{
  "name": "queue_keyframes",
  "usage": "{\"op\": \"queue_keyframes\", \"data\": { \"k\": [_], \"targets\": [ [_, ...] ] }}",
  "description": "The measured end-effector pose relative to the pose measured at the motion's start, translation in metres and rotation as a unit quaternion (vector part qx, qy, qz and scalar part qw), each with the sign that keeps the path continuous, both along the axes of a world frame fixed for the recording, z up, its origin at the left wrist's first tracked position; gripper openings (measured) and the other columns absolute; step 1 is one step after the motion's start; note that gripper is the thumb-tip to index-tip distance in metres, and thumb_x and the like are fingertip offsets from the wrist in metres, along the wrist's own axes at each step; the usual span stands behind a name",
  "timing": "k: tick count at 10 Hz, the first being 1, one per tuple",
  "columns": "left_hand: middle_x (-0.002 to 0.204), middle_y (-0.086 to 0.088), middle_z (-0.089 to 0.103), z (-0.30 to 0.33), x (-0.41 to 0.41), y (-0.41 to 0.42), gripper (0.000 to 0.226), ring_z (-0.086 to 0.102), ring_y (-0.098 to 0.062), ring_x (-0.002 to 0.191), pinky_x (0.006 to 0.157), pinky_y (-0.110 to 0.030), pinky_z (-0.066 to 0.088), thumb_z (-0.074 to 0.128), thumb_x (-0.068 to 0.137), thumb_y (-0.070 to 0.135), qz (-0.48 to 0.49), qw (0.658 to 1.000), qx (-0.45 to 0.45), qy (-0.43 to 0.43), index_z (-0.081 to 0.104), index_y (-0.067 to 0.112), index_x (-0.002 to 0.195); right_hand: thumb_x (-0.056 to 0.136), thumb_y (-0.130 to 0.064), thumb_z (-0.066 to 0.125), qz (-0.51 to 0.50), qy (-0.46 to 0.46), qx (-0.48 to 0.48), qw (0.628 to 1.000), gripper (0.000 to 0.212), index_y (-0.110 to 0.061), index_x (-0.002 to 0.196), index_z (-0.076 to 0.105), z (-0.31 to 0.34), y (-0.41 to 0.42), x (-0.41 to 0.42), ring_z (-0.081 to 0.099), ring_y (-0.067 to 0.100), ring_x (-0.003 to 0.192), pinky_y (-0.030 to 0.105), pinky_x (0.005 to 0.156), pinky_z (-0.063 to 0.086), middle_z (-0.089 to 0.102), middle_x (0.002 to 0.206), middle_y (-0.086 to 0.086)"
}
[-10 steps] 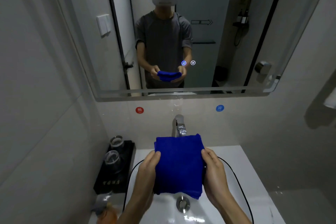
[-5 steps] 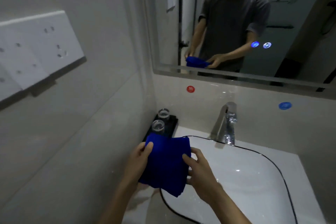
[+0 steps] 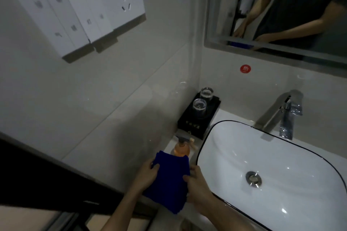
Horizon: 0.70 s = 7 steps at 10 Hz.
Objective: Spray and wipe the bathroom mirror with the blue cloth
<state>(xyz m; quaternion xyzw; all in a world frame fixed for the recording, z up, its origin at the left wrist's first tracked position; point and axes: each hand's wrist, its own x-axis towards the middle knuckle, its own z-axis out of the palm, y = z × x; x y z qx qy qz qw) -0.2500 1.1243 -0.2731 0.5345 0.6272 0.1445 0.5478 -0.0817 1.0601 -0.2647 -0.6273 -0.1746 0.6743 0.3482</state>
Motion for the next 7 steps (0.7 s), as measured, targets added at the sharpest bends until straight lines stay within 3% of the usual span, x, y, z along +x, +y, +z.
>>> {"op": "queue_keyframes", "data": {
  "k": [1, 2, 3, 4, 5, 6, 7],
  "targets": [
    [0.11, -0.003, 0.065, -0.019, -0.004, 0.01, 0.023, 0.062, -0.014, 0.098, 0.076, -0.025, 0.048, 0.041, 0.103, 0.017, -0.021, 1.0, 0.002, 0.024, 0.058, 0.018, 0.118, 0.094, 0.008, 0.036, -0.016, 0.017, -0.003, 1.0, 0.03, -0.015, 0.112, 0.045, -0.007, 0.005, -0.007, 0.062, 0.025, 0.093, 0.051, 0.084, 0.056, 0.058, 0.108, 0.006],
    [0.112, -0.004, 0.065, -0.037, -0.005, 0.02, 0.024, 0.062, -0.016, 0.1, 0.083, -0.029, 0.052, 0.042, 0.103, 0.017, -0.041, 0.998, 0.005, 0.047, 0.06, 0.016, 0.12, 0.092, 0.013, 0.037, -0.041, 0.024, -0.013, 0.999, 0.026, -0.005, 0.107, 0.047, -0.023, 0.012, -0.011, 0.061, 0.025, 0.081, 0.042, 0.067, 0.055, 0.06, 0.098, 0.014],
    [0.118, -0.005, 0.065, -0.049, -0.003, 0.026, 0.027, 0.061, -0.017, 0.104, 0.09, -0.034, 0.052, 0.044, 0.102, 0.017, -0.052, 0.996, 0.005, 0.075, 0.059, 0.014, 0.125, 0.086, 0.011, 0.039, -0.025, -0.033, -0.017, 0.999, 0.021, -0.001, 0.098, 0.051, -0.062, 0.022, -0.013, 0.061, 0.025, 0.075, 0.031, 0.054, 0.052, 0.06, 0.096, 0.023],
    [0.124, -0.007, 0.063, -0.054, 0.003, 0.028, 0.028, 0.06, -0.019, 0.108, 0.09, -0.031, 0.05, 0.044, 0.102, 0.016, -0.062, 0.993, 0.008, 0.102, 0.057, 0.011, 0.127, 0.075, 0.001, 0.04, 0.018, -0.083, -0.013, 0.996, 0.027, -0.003, 0.098, 0.052, -0.111, 0.031, -0.012, 0.063, 0.032, 0.086, 0.034, 0.064, 0.051, 0.062, 0.102, 0.021],
    [0.119, -0.009, 0.065, -0.058, 0.005, 0.031, 0.025, 0.061, -0.017, 0.101, 0.088, -0.032, 0.051, 0.044, 0.102, 0.014, -0.075, 0.99, 0.014, 0.115, 0.059, 0.012, 0.121, 0.082, 0.006, 0.036, 0.02, -0.092, -0.038, 0.995, 0.028, -0.008, 0.103, 0.049, -0.101, 0.036, -0.014, 0.063, 0.033, 0.097, 0.039, 0.072, 0.054, 0.061, 0.108, 0.016],
    [0.121, -0.009, 0.065, -0.063, 0.006, 0.036, 0.027, 0.059, -0.015, 0.097, 0.083, -0.027, 0.049, 0.042, 0.102, 0.013, -0.1, 0.985, 0.012, 0.136, 0.057, 0.012, 0.124, 0.09, 0.002, 0.039, 0.056, -0.145, -0.017, 0.988, 0.017, -0.012, 0.096, 0.047, -0.11, 0.039, -0.015, 0.059, 0.021, 0.081, 0.036, 0.068, 0.052, 0.061, 0.099, 0.011],
    [0.12, -0.007, 0.066, -0.067, 0.005, 0.045, 0.025, 0.062, -0.017, 0.101, 0.088, -0.031, 0.051, 0.044, 0.1, 0.018, -0.103, 0.979, 0.052, 0.169, 0.058, 0.015, 0.12, 0.095, -0.007, 0.043, 0.086, -0.201, 0.023, 0.976, 0.015, -0.013, 0.108, 0.047, -0.124, 0.041, -0.014, 0.06, 0.019, 0.092, 0.028, 0.082, 0.053, 0.06, 0.106, 0.008]
  ]
}}
